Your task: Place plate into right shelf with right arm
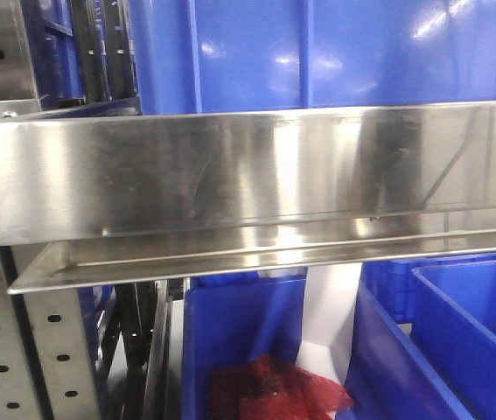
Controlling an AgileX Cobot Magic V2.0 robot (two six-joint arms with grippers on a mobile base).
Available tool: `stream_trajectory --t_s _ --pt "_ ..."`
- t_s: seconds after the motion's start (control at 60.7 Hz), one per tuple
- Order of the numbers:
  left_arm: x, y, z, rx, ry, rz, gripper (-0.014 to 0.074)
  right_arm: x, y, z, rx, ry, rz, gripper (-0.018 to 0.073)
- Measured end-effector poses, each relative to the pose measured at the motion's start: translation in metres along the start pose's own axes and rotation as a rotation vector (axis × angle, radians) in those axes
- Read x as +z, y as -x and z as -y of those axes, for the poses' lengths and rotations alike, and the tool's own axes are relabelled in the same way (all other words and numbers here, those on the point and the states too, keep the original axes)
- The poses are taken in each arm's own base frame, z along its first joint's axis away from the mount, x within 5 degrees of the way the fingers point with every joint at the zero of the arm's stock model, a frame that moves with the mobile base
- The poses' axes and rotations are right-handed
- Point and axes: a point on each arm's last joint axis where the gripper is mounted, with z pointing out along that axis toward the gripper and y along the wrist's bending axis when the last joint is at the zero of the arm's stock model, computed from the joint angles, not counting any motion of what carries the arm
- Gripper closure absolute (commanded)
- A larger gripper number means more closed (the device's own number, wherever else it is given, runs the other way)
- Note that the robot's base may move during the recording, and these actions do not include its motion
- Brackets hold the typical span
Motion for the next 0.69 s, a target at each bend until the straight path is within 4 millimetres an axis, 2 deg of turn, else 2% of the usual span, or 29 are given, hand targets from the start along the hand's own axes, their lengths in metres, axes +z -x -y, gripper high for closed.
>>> stream_trajectory --t_s 0.082,0.132,0.214,0.346,0.445,0.527,0.692 --pt "0.000 0.000 0.000 0.000 0.000 0.000 0.0643 -0.002 0.001 0.001 0.001 -0.003 -0.004 -0.0006" --pt "0.000 0.000 0.000 0.000 0.000 0.000 0.0643 -0.005 0.002 0.001 0.001 -0.007 -0.008 -0.0037" --pt "0.000 0.000 0.000 0.000 0.000 0.000 0.0643 -0.011 0.005 0.002 0.003 -0.013 -0.012 -0.0020" --pt "0.000 0.000 0.000 0.000 0.000 0.000 0.0643 -0.031 0.016 0.004 0.009 -0.018 0.017 0.0063" --pt "0.000 0.000 0.000 0.000 0.000 0.000 0.0643 -0.059 0.031 0.007 0.017 -0.023 0.062 0.0160" --pt "0.000 0.000 0.000 0.000 0.000 0.000 0.0643 -0.087 0.043 0.011 0.026 -0.031 0.098 0.0263" --pt "0.000 0.000 0.000 0.000 0.000 0.000 0.0643 -0.160 0.060 0.020 0.050 -0.053 0.162 0.0428"
